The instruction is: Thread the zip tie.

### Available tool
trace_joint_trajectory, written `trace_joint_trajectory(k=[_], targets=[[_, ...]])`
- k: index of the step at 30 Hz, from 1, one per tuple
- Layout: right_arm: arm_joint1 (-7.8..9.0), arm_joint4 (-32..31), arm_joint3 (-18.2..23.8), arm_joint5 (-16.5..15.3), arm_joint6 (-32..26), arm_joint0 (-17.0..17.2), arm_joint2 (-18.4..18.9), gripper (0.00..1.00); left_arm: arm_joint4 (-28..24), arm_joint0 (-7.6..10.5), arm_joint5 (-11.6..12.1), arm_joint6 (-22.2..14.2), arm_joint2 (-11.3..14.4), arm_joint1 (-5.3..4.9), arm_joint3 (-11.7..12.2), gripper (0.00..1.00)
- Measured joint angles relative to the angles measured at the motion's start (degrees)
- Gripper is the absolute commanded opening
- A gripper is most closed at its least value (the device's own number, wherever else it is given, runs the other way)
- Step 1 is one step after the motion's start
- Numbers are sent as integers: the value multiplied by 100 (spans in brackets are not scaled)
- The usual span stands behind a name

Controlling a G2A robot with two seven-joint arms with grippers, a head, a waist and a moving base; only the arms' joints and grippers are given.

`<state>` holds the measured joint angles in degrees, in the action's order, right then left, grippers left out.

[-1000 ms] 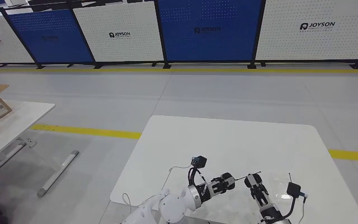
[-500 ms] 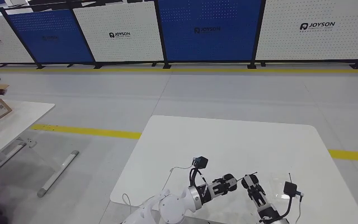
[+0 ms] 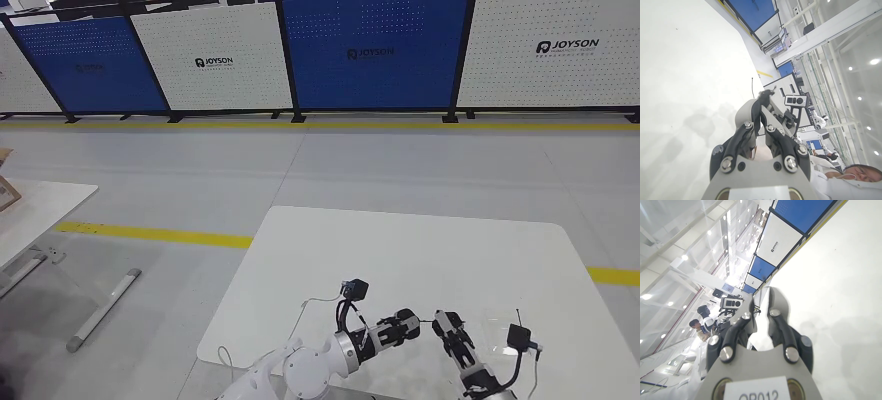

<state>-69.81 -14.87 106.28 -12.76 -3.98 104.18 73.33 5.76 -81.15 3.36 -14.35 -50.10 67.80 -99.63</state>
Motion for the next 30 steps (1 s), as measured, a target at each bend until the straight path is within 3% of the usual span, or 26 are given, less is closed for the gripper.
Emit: trace_joint_trajectory(k=[2, 3, 4, 7, 14, 15, 30], targets=[[0, 12, 8, -1, 7, 10, 17, 28, 2, -1, -4, 7, -1, 0, -1, 0], [0, 17, 11, -2, 13, 15, 24, 25, 6, -1, -4, 9, -1, 0, -2, 0], [0, 22, 14, -3, 20, 19, 32, 16, 10, -1, -4, 9, -1, 0, -3, 0], [-1, 41, 20, -10, 36, 28, 53, 12, 15, -2, -2, 17, -1, 1, -4, 0], [-4, 3, 25, -31, 44, 41, 63, 15, -19, -12, -25, 75, -32, 2, 5, 0], [-4, -12, 26, -50, 35, 45, 62, 0, -24, -10, -31, 80, -33, 3, 8, 0], [-8, -105, 55, -146, 51, 76, 67, 0, 11, -12, 56, -82, 15, 1, -72, 0]])
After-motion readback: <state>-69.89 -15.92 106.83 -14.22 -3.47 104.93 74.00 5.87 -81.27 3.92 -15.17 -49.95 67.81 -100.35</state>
